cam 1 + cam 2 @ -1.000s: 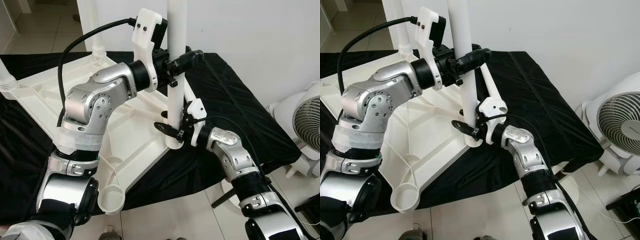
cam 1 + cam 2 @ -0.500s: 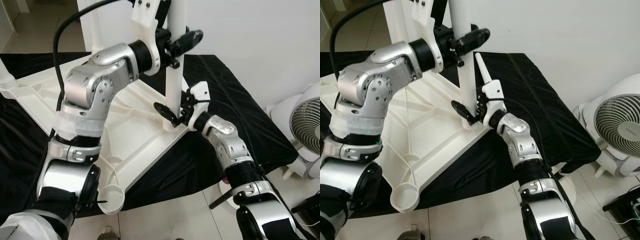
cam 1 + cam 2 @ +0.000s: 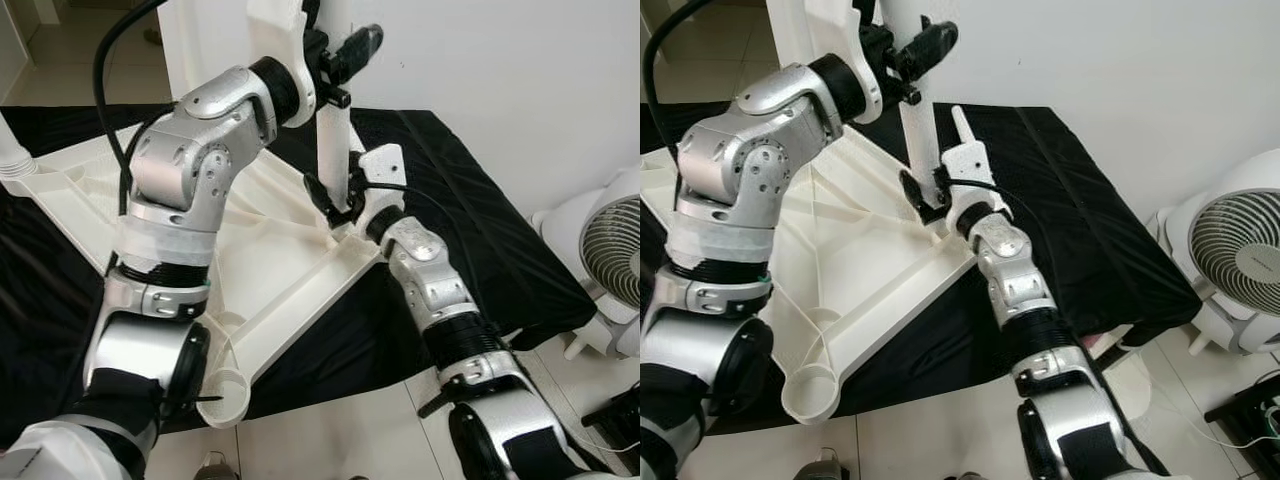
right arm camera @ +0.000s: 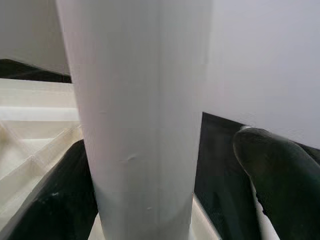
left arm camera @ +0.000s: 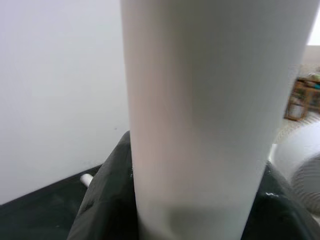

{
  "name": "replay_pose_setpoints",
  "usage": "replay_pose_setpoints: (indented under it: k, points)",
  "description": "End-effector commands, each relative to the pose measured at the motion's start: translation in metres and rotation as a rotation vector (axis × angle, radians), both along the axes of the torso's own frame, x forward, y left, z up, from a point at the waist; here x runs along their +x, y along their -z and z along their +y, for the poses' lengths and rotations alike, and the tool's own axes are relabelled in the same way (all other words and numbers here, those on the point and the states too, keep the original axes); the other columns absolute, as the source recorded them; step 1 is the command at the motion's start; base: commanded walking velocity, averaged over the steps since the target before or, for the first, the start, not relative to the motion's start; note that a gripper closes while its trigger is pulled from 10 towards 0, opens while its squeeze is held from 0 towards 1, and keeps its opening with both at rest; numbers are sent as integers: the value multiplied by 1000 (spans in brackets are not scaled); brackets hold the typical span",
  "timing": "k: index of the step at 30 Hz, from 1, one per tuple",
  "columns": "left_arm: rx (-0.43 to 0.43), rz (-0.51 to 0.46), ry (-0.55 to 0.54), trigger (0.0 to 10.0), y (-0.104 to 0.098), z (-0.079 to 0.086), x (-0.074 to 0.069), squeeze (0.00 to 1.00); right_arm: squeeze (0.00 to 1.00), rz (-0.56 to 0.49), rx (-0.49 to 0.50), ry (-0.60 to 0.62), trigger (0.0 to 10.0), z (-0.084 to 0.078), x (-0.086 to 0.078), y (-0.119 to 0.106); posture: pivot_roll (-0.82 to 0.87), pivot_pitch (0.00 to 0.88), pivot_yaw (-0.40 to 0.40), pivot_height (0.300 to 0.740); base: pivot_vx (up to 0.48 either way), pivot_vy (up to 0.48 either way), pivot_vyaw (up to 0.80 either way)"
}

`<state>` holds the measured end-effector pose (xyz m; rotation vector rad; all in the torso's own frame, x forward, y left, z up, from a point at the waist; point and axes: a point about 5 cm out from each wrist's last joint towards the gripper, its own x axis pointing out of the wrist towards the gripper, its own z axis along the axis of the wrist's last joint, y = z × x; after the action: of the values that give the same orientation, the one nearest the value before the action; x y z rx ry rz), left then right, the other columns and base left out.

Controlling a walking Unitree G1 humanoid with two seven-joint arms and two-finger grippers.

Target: Building children table

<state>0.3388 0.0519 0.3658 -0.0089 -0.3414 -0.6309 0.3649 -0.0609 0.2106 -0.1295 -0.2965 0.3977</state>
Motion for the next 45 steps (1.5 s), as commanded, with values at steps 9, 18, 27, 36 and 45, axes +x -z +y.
replay_pose_setpoints:
  k: [9,18,27,36,45]
  points:
    - [-6,-75,-97,10000,-17,-18,-5,0,0,17,38,274,10000,-5,3,11,122,31,-84,740,0,0,0]
    - [-12,-67,-80,10000,-14,-32,-9,0,0,-54,25,285,10000,4,4,0,122,33,-90,740,0,0,0]
    - [-3,-74,-69,10000,-14,-35,-11,0,0,-50,30,283,5020,8,4,-2,125,33,-88,740,0,0,0]
    - [2,-79,-67,10000,-15,-38,-12,0,0,-27,34,305,0,7,6,2,125,33,-88,740,0,0,0]
    - [8,-119,-77,10000,-19,-37,-15,0,0,3,50,329,0,5,7,7,133,27,-93,740,0,0,0]
